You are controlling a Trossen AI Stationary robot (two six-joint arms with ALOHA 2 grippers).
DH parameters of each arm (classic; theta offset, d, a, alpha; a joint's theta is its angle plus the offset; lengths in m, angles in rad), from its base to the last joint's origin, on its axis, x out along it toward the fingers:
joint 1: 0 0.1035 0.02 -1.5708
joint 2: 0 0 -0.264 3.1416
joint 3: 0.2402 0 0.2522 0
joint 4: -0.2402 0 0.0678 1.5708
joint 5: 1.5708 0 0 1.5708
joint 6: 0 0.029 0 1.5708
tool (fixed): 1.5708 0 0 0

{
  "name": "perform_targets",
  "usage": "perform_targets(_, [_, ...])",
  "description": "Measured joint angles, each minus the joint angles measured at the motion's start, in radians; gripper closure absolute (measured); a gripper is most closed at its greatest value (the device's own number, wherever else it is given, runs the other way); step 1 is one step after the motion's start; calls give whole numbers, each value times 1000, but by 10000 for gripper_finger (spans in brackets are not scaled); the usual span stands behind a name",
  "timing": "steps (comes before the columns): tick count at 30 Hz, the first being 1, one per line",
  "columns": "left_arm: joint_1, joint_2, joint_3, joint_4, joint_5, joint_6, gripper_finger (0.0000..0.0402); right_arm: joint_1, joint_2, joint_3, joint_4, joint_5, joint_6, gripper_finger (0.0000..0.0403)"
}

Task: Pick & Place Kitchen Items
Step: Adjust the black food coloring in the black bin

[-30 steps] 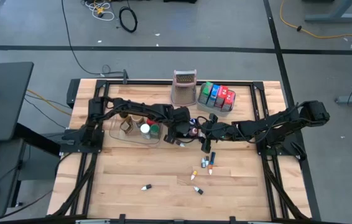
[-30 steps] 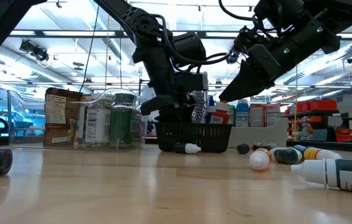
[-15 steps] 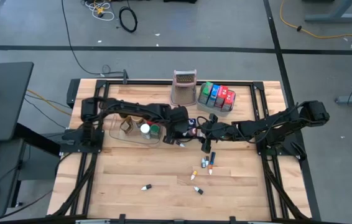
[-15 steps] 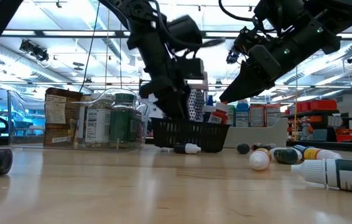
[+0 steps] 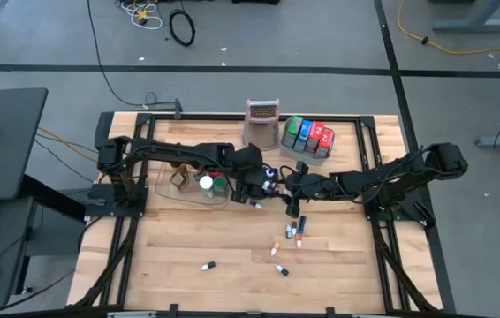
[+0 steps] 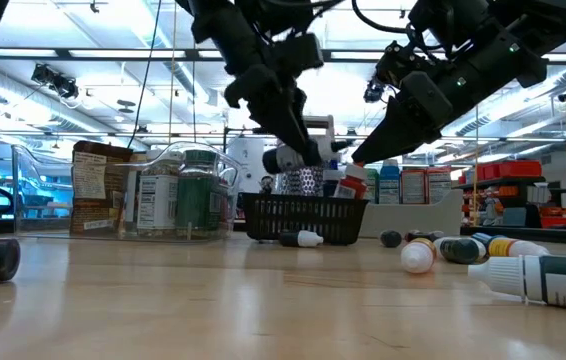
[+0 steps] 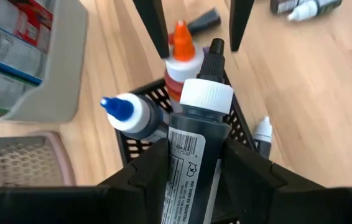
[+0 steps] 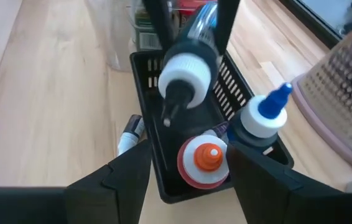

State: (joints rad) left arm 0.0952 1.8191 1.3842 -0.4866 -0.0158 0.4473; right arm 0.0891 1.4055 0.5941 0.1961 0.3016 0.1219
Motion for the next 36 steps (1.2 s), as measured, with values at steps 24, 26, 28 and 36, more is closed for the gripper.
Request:
perform_targets(24, [-31, -306, 2, -29, -90, -58, 253, 0, -77, 0, 413, 27, -496, 197])
perform_targets(26, [-31, -306, 2, -26, -57, -73, 253, -1, -76, 0, 460, 1, -501, 197])
perform_targets(28, [-31, -304, 2, -31, -23, -80, 253, -6, -77, 1, 489, -4, -474, 197])
perform_targets(36, [-37, -295, -49, 98, 13, -85, 253, -29, -74, 1, 520, -87, -419, 197])
